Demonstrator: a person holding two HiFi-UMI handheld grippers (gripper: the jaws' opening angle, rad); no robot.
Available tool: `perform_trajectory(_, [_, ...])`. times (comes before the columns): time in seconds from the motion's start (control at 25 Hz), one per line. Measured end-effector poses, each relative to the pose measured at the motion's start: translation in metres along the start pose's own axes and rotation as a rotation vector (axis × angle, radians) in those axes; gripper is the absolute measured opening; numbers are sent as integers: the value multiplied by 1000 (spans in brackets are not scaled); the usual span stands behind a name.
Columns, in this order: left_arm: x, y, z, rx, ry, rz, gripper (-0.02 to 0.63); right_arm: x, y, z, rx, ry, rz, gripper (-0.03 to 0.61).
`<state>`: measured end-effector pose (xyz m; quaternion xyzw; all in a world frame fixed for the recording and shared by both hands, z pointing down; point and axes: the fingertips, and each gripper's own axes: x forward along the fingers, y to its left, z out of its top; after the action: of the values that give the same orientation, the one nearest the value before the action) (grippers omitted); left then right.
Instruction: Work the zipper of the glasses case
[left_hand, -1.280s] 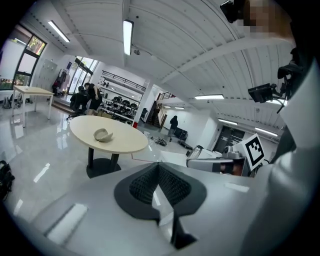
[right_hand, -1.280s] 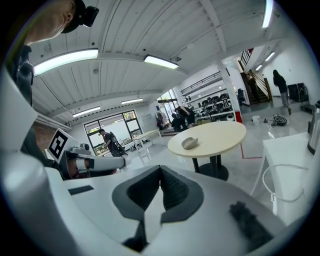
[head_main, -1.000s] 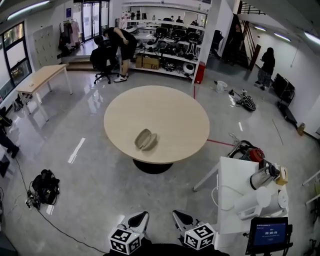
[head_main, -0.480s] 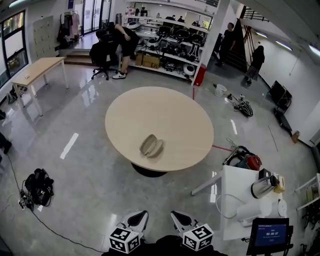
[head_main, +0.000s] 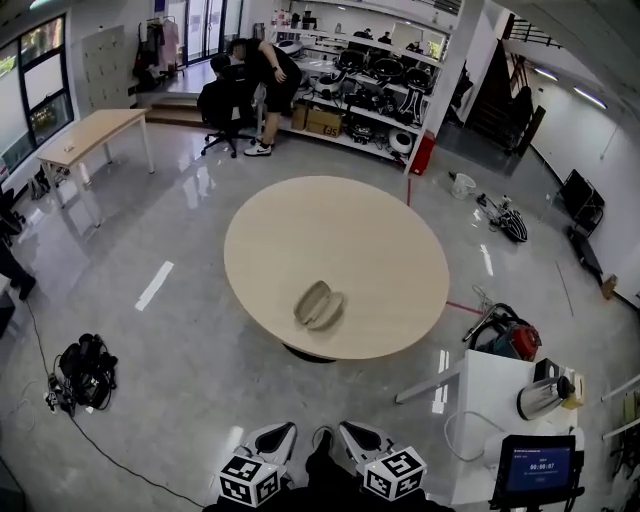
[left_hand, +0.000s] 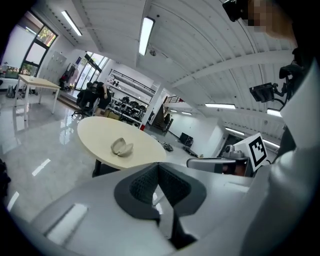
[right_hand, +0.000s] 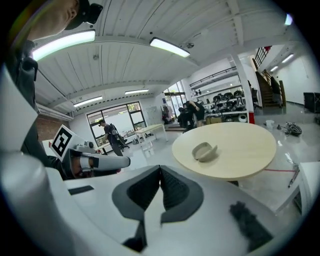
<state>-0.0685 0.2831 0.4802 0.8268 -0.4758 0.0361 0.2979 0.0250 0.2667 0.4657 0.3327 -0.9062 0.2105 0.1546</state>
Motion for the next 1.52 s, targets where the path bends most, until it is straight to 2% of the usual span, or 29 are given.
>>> perform_trajectory(0.28, [42, 16, 66, 85, -49, 81, 5, 32, -49, 65, -12, -87, 68, 5])
perform_trajectory(0.4, [66, 16, 82, 129, -52, 93, 6, 37, -76, 85, -8, -117, 80, 5])
perform_trajectory(0.52, [95, 13, 92, 134, -40, 88, 6, 37, -108, 95, 9, -139, 76, 5])
perform_trajectory(0.76, [144, 2, 113, 118, -43, 80, 6, 33, -172, 99, 101, -154, 35, 5])
perform_trajectory(0.92, [162, 12, 119, 66, -37, 101, 6, 39, -199, 99, 168, -144, 30, 5])
perform_trajectory(1.16, [175, 23, 121, 68, 6, 77, 6, 55, -215, 96, 219, -126, 9, 5])
perform_trajectory(1.4, [188, 62, 132, -19, 3, 53, 6, 81, -229, 97, 271, -112, -37, 5])
perform_trajectory(1.52, [198, 74, 139, -20, 20, 26, 6, 92, -235, 99, 295, -104, -73, 5])
